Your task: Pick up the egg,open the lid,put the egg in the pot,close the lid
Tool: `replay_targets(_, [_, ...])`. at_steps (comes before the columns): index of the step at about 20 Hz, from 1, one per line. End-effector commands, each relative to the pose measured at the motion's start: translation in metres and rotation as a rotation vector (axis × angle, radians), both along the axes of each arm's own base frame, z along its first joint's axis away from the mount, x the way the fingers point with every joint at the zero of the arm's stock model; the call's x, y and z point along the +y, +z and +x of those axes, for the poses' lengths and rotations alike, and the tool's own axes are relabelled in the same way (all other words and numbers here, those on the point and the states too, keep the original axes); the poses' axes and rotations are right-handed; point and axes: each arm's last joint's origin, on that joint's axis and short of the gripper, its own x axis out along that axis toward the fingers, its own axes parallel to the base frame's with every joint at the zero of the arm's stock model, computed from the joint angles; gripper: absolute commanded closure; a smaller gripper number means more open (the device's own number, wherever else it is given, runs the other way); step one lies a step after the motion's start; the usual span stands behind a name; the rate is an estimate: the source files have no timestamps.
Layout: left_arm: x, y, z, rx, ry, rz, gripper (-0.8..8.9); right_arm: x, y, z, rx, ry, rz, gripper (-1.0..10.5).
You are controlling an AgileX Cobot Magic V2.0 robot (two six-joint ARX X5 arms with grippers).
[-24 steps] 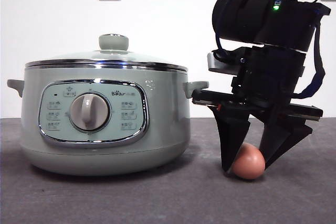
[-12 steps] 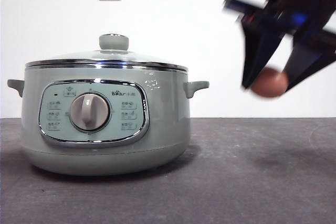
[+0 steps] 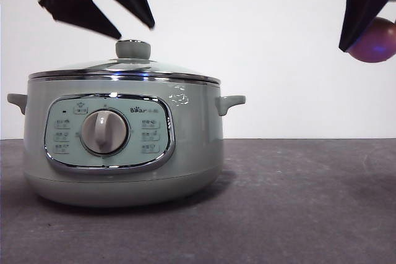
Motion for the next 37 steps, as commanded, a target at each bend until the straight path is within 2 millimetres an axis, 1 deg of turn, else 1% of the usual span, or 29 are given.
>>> replay_targets(1, [-0.004,-0.007,0.006,0.007,0.007,0.033,4.59,0.000,0.000,-0.001,0.003,0.003,-0.013,9.6])
replay_targets(4, [-0.005,-0.013,0.009,0.032,0.005,0.046,4.62,0.000,0.000,-0.001,0.004,0.003,-0.013,9.6])
replay_targets(8, [-0.005,-0.014,0.009,0.039,0.002,0.047,4.72,0.000,0.000,-0.001,0.003,0.003,-0.012,9.6])
replay_targets(9, [-0.005,-0.014,0.009,0.040,0.003,0.048,4.86,0.000,0.000,-0.001,0.003,0.003,-0.012,9.6])
replay_targets(12, [-0.005,-0.016,0.008,0.054,0.001,0.055,7.39,0.000,0.000,-0.001,0.003,0.003,-0.012,9.6])
replay_targets(13, [-0.005,-0.016,0.008,0.059,0.001,0.058,7.99,0.000,0.000,-0.001,0.003,0.003,-0.012,9.6])
replay_targets(14, [-0.005,-0.016,0.007,0.061,0.001,0.059,8.26,-0.001,0.000,-0.001,0.003,0.003,-0.012,9.6])
replay_targets(17, [-0.005,-0.016,0.008,0.054,0.003,0.056,8.25,0.000,0.000,-0.001,0.002,0.004,-0.011,9.6])
replay_targets(19, [-0.005,-0.012,0.009,0.030,0.005,0.045,8.22,0.000,0.000,0.000,-0.004,0.005,-0.004,9.6])
replay_targets(22, [-0.005,0.007,0.008,-0.024,0.009,0.017,8.22,0.003,0.005,0.002,-0.035,0.025,0.040,9.6])
replay_targets(25, [-0.002,0.034,0.003,-0.095,0.011,-0.019,8.22,0.010,0.015,0.006,-0.080,0.112,0.173,9.6])
replay_targets(29, [0.009,0.069,-0.014,-0.189,0.043,-0.021,8.22,0.022,0.033,0.015,-0.125,0.253,0.332,9.6])
replay_targets(31, [0.018,0.087,-0.028,-0.232,0.070,-0.005,8.22,0.030,0.040,0.021,-0.123,0.293,0.339,9.6])
replay_targets(33, [0.029,0.104,-0.046,-0.284,0.111,-0.002,8.22,0.045,0.046,0.030,-0.123,0.338,0.324,9.6])
replay_targets(35, [0.042,0.119,-0.068,-0.348,0.134,-0.013,8.22,0.063,0.051,0.043,-0.124,0.391,0.299,9.6])
replay_targets(37, [0.055,0.130,-0.091,-0.392,0.159,-0.033,8.22,0.087,0.055,0.057,-0.108,0.445,0.271,9.6])
